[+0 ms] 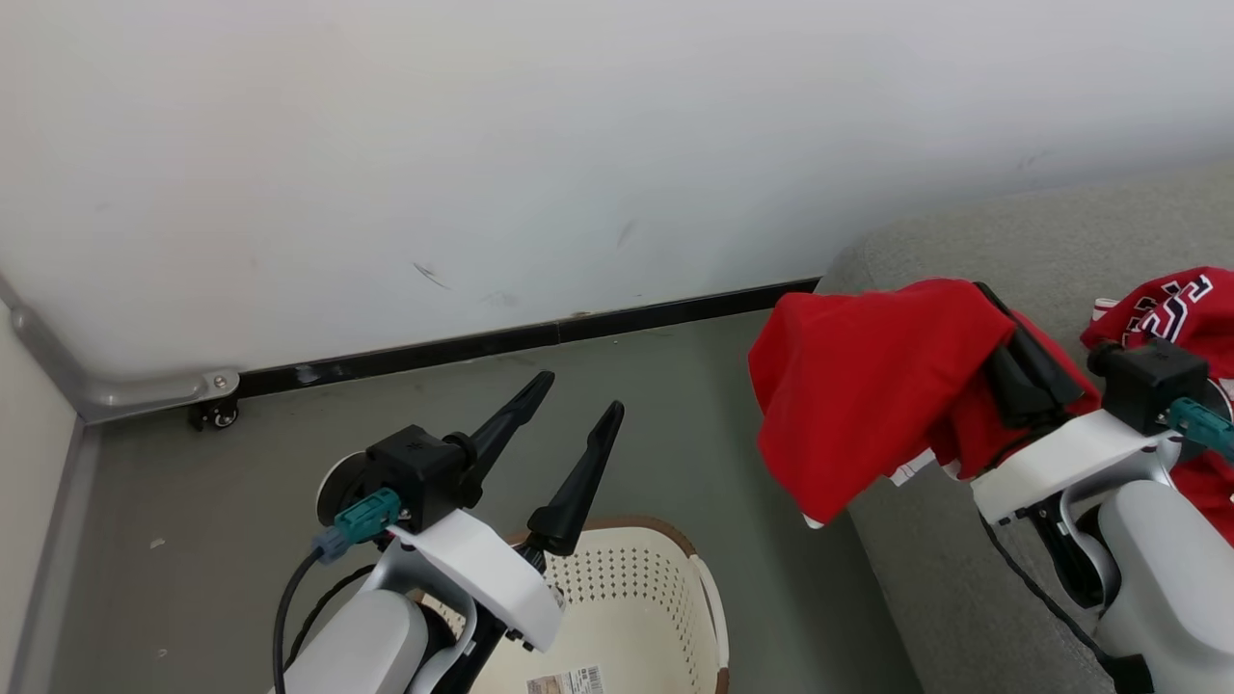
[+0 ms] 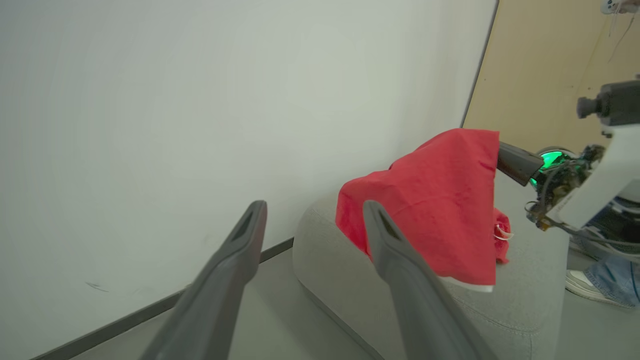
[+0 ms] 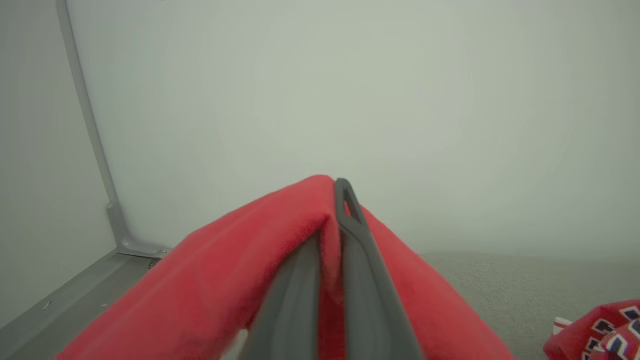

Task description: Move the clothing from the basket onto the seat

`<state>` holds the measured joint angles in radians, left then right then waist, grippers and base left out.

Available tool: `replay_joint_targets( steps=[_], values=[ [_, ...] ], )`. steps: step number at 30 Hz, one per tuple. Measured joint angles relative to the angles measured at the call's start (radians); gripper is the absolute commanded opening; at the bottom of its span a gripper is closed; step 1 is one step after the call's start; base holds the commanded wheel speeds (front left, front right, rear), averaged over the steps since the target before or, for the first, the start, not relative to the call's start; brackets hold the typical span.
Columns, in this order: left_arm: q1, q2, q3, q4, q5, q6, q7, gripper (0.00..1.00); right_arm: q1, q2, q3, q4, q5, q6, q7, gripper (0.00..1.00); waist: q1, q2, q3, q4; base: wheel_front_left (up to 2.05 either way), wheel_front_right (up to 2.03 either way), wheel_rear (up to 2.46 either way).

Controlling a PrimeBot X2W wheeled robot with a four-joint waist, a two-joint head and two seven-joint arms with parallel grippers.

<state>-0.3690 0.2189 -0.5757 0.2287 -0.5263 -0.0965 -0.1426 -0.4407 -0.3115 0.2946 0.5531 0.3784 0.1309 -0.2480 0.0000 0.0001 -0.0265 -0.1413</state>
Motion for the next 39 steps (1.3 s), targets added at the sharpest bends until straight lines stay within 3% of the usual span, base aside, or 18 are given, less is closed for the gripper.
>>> replay_joint_targets(
  steps=[25, 39],
  values=[
    [0.020, 0.029, -0.134, -0.046, -0.016, -0.027, -0.007, 1.00, 0.083, -0.055, -0.135, -0.095, -0.038, 0.000, 0.017, 0.00, 0.0001, 0.0000, 0.014, -0.113, 0.00, 0.00, 0.00],
    [0.020, 0.030, -0.182, -0.068, -0.035, -0.027, -0.018, 1.00, 0.121, -0.053, -0.165, -0.152, -0.055, 0.000, 0.048, 0.00, 0.0000, 0.0000, 0.026, -0.183, 0.00, 0.00, 0.00]
  ],
)
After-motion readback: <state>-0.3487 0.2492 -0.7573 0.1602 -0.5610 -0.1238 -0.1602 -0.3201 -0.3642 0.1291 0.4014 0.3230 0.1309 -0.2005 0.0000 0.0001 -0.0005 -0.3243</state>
